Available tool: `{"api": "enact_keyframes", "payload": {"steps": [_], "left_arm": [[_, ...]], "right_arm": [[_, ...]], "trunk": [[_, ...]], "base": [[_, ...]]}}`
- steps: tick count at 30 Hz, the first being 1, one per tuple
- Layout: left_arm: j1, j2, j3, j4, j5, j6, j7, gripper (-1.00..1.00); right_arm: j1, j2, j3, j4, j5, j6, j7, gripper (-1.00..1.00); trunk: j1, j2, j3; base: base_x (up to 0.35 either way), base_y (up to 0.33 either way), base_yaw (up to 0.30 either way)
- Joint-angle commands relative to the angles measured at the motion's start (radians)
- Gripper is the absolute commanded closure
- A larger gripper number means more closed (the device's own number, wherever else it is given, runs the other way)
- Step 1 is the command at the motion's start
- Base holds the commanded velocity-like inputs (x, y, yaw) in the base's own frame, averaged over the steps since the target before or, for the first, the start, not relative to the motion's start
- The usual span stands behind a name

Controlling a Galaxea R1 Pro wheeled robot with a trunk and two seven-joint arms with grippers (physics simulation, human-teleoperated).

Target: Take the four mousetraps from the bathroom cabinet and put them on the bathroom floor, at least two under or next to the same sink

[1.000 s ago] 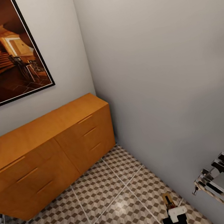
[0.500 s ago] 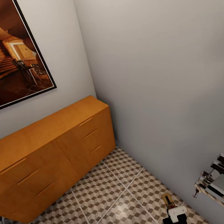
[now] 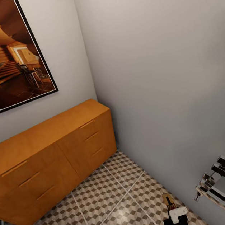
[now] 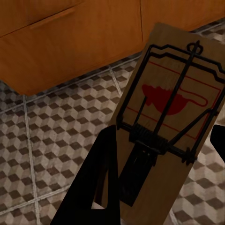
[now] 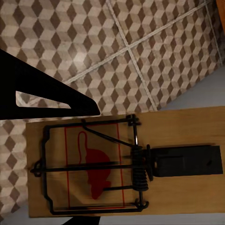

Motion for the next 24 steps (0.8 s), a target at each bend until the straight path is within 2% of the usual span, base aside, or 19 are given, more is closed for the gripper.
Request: {"api": "enact_keyframes", "payload": {"steps": [1, 24], "left_arm": [[-0.001, -0.001, -0.005, 0.003, -0.008, -0.002, 0.012, 1.00], [-0.001, -0.001, -0.005, 0.003, -0.008, -0.002, 0.011, 1.00]], "right_arm": [[0.000, 0.000, 0.009, 0.000, -0.003, -0.001, -0.009, 1.00], [-0.001, 0.000, 0.009, 0.000, -0.003, -0.001, -0.009, 1.00]], "trunk": [[0.001, -0.002, 0.000], [0.001, -0.002, 0.037]], "base": [[0.000, 0.000, 0.000], [0.000, 0.000, 0.000]]}}
